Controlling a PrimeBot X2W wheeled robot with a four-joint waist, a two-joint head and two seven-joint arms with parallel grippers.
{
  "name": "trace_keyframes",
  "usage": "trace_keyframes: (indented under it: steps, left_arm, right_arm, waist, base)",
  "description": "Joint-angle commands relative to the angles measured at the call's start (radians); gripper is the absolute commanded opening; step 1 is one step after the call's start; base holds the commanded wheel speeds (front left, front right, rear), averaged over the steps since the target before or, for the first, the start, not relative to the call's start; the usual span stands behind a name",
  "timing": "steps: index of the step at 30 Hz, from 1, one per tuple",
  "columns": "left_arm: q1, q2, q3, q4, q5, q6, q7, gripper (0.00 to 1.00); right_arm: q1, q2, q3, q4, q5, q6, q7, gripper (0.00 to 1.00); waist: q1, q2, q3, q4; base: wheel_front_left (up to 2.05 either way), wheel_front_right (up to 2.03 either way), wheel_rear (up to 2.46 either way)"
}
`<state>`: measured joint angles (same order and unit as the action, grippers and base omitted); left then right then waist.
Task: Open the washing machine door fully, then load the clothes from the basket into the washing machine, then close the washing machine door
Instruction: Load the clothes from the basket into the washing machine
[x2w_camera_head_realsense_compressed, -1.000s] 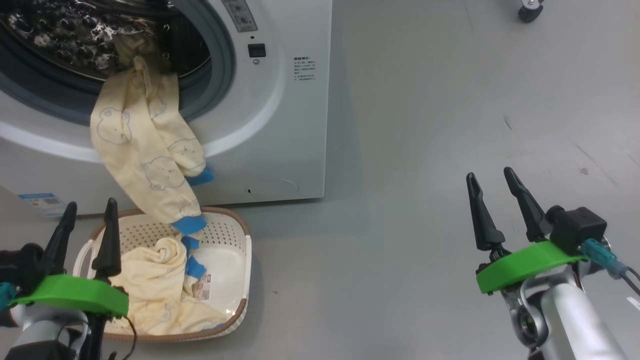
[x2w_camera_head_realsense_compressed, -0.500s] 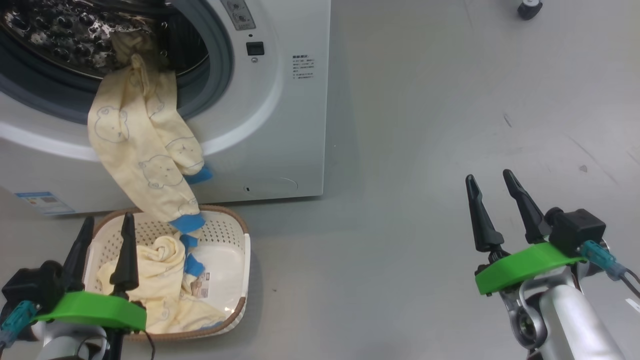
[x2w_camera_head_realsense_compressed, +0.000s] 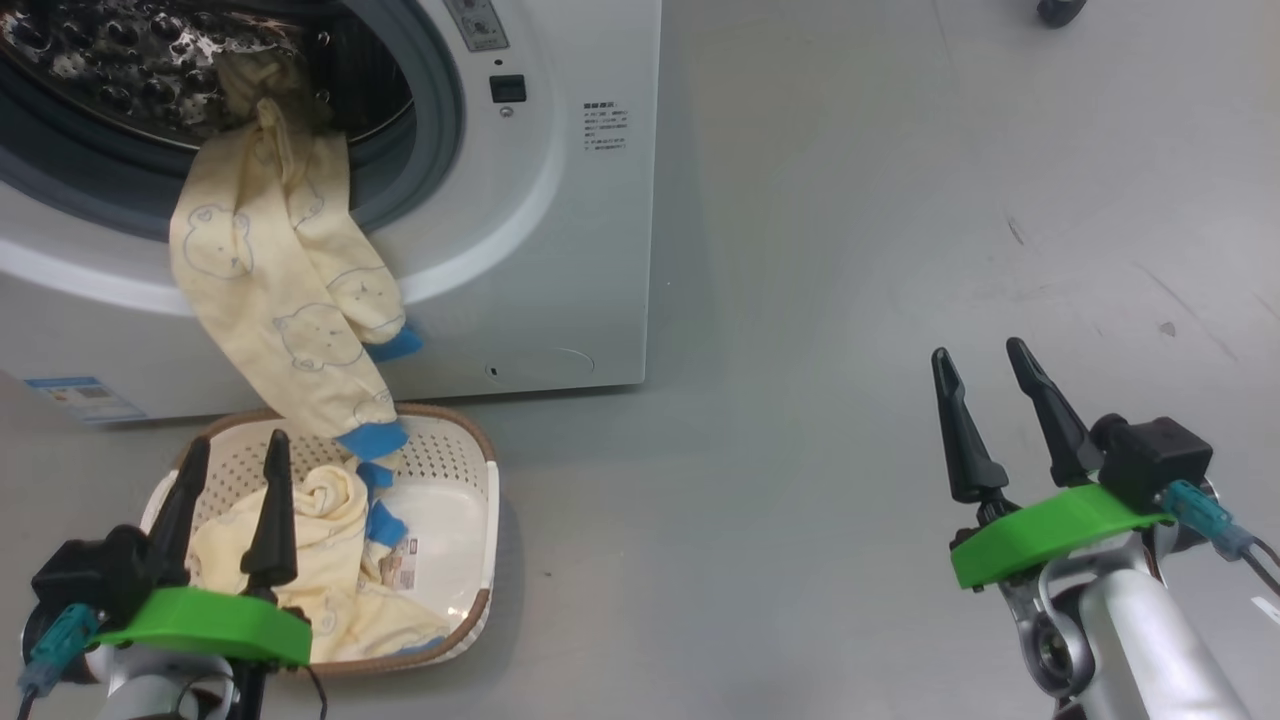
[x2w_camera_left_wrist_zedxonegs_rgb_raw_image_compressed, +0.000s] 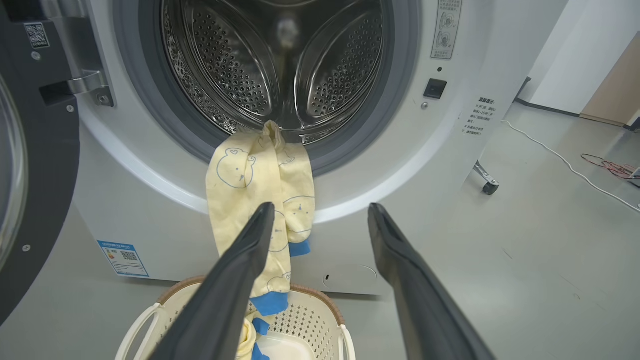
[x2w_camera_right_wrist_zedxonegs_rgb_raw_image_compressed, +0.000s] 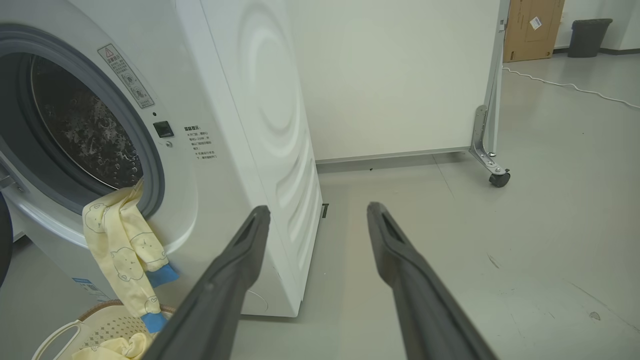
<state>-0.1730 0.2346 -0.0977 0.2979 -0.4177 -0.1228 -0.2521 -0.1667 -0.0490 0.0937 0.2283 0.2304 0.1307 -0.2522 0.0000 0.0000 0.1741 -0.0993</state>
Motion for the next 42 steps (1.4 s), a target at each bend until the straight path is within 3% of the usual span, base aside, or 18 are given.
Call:
trace_keyframes:
  steps: [1,27,42]
  left_arm:
    - [-0.031,0.015,0.047,-0.023,0.012,-0.001,-0.010,1.00]
    - [-0.045,-0.007,0.056,0.008,0.029,-0.008,-0.010,1.00]
    - [-0.175,0.022,0.020,0.082,-0.014,-0.008,-0.010,1.00]
  right_arm:
    - [-0.016,-0.001,0.019,-0.034,0.008,0.000,-0.010,1.00]
    - [-0.023,-0.001,0.021,-0.034,0.006,0.000,-0.010,1.00]
    - [-0.066,-0.001,0.023,-0.067,-0.010,0.000,-0.010,1.00]
  waist:
    - [0.0000,0.0000,0.002,0.000]
    - [0.0000,0.0000,0.017,-0.007]
    - [0.0000,0.0000,0.189,-0.032]
  base:
    - [0.00,0.00,0.00]
    - [0.00,0.00,0.00]
    - [0.00,0.00,0.00]
